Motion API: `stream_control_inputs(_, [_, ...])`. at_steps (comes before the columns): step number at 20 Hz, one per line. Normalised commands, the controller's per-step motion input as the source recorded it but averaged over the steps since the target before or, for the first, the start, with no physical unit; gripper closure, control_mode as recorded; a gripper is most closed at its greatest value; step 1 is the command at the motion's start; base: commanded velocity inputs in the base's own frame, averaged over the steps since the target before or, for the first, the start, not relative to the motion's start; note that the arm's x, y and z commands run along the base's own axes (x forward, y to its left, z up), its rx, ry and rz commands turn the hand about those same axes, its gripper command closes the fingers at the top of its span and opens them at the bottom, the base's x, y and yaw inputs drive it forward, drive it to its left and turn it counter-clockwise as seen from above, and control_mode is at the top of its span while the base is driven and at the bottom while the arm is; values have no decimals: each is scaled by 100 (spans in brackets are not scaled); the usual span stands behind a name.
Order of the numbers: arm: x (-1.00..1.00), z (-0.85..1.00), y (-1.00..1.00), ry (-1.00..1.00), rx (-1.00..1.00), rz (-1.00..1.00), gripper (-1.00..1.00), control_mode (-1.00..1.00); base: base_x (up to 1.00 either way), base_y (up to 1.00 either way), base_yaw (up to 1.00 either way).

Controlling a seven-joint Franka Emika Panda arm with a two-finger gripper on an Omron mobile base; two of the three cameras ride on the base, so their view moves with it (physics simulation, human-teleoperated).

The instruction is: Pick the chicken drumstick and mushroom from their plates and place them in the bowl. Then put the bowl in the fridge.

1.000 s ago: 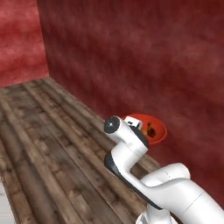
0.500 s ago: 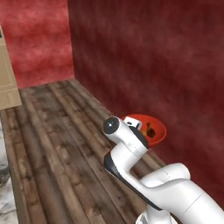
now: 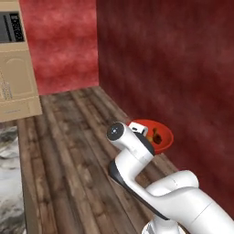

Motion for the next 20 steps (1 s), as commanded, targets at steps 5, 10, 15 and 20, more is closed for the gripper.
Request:
stream_control_inputs(5, [0,0,0,0,0,0,100,100,94,-5,17])
stream_control_inputs(10, [0,0,0,0,0,0,100,100,94,-7,13])
stream_control_inputs(15, [0,0,0,0,0,0,100,100,94,-7,7])
stream_control_inputs(20, [0,0,0,0,0,0,100,100,94,-5,7])
